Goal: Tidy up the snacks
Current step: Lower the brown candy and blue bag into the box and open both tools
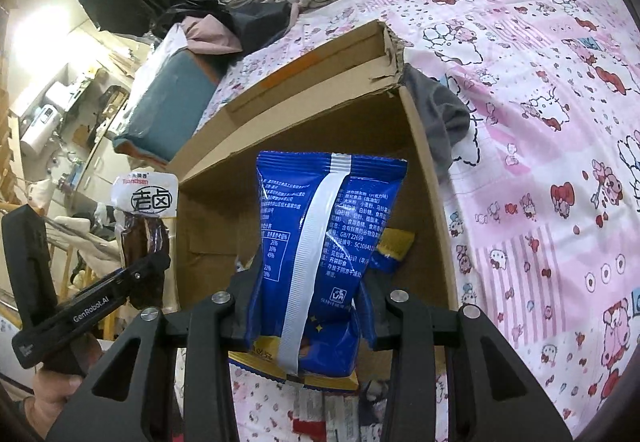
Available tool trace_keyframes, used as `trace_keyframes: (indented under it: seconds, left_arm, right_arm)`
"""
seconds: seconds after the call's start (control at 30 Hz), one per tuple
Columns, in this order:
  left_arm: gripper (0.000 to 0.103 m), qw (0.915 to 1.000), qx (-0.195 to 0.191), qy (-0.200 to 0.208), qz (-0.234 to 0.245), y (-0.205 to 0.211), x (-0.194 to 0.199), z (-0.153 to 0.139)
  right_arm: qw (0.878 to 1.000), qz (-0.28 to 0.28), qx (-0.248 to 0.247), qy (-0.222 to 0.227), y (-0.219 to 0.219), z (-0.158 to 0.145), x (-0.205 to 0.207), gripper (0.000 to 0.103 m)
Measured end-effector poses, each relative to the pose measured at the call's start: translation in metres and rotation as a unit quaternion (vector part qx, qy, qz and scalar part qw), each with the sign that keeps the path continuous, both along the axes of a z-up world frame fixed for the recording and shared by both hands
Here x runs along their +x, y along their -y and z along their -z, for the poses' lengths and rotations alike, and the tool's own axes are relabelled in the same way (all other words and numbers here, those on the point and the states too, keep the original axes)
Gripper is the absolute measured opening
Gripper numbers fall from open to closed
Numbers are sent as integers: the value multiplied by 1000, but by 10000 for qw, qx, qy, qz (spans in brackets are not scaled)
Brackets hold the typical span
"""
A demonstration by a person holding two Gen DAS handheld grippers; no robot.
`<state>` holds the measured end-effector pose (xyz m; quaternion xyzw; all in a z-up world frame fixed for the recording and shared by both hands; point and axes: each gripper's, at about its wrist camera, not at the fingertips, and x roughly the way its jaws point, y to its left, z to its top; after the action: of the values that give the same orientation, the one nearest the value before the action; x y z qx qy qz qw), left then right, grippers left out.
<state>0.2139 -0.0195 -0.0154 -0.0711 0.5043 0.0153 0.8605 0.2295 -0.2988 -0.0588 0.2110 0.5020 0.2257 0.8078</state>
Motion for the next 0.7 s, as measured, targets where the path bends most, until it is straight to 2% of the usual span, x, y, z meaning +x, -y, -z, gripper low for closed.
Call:
trace_keyframes:
  seconds: [0.33,0.5,0.7]
  left_arm:
    - [12,9997,-236,0,30,-2,12,34]
    - [13,9999,-95,3,131,2,13,40]
    - [13,9998,-117,8,143,4,14,42]
  right_arm:
    - [9997,17,-126,-195,-5,17,5,41]
    - [9994,-8,-182,-310,-9,26,6,42]
    - [9991,-70,-262,-311,-12,29,6,42]
